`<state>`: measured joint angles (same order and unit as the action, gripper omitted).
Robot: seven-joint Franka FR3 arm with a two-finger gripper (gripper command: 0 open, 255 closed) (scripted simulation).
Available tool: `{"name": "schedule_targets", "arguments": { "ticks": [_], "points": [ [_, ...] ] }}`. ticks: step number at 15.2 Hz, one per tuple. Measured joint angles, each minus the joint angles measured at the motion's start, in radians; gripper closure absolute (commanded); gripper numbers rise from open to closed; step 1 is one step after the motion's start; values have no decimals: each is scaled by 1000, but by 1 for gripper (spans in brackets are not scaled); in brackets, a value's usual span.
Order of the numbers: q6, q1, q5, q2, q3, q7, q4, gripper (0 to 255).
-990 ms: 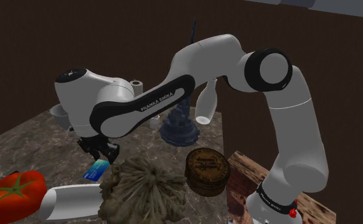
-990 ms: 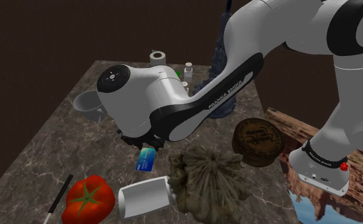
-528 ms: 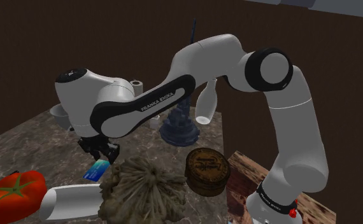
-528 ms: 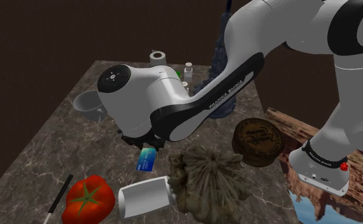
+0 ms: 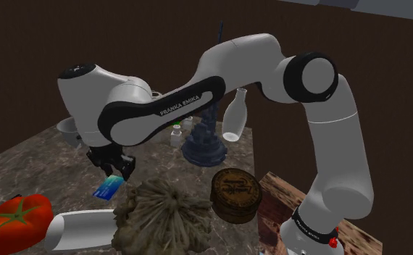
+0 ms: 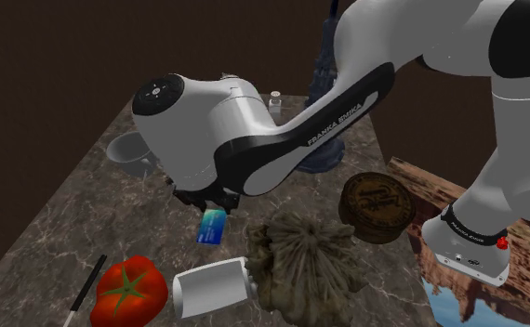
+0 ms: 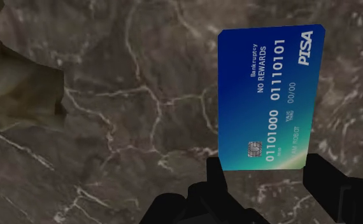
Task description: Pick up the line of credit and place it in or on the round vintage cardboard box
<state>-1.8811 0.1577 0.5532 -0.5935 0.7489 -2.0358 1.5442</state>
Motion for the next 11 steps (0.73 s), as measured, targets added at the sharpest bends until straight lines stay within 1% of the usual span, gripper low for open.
{"name": "schedule_targets", "arguments": {
  "ticks": [8,11],
  "points": [
    [78,-1,-30,36,19,26,-54,255],
    [117,5,-36,38,21,39,-94,255]
  ]
}}
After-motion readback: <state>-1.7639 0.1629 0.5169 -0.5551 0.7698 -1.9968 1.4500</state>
